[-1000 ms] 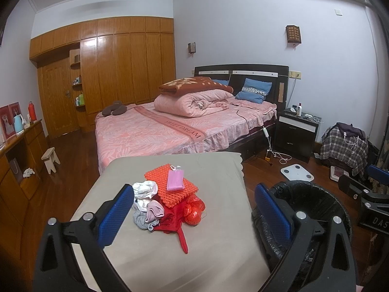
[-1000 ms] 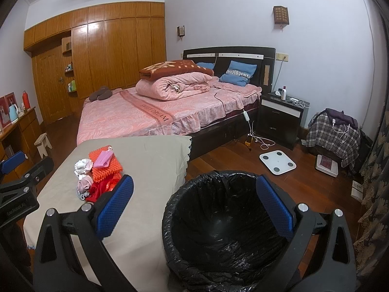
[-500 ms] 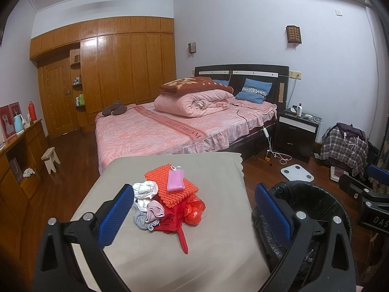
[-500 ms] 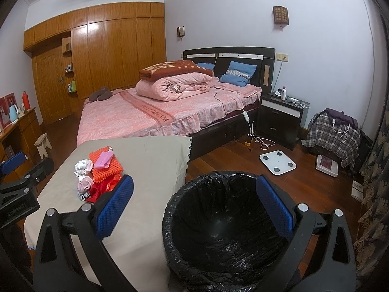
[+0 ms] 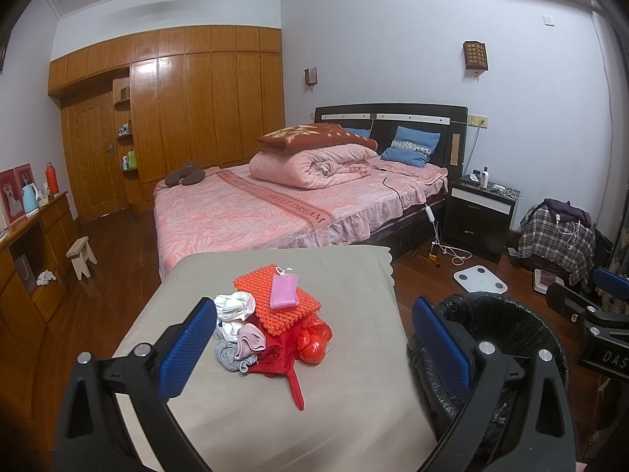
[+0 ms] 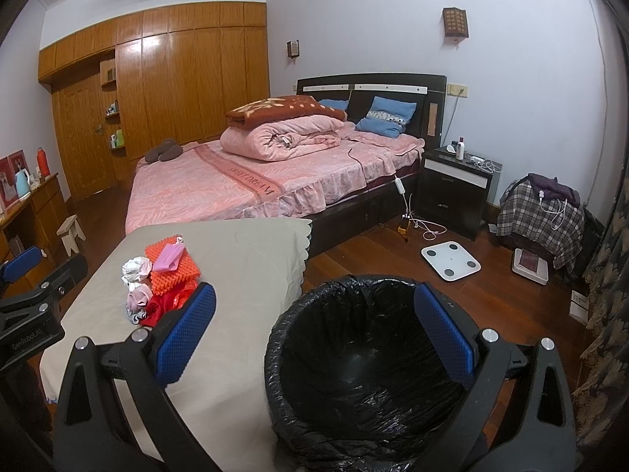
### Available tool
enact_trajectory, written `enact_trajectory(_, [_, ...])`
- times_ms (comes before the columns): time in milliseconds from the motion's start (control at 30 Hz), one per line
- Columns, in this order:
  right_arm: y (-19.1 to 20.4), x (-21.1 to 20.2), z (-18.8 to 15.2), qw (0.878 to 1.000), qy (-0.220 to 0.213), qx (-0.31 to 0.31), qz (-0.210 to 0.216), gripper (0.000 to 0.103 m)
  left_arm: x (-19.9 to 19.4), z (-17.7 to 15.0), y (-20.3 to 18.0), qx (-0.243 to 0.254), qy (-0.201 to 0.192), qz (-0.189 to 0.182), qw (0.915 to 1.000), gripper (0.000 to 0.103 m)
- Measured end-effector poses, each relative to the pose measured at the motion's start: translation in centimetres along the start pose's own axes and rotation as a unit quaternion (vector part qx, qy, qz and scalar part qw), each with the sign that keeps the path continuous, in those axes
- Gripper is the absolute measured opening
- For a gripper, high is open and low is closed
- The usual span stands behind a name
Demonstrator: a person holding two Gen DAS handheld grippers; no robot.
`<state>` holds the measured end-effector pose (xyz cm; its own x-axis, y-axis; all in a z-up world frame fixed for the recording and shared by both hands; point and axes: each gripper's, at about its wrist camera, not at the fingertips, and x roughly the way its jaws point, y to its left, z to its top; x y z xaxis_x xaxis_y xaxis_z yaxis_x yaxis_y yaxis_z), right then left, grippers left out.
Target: Collect trash
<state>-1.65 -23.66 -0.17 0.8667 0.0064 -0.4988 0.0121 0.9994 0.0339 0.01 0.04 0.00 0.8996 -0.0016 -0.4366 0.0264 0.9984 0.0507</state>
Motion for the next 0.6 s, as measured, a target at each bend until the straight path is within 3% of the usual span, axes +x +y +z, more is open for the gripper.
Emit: enact_trajectory(600, [2.1, 1.3, -1.1, 1.0, 0.004, -0.004, 0.008, 0.098, 0.0, 0.0, 0.0, -0.001, 0.002, -0.001, 1.0, 0.097])
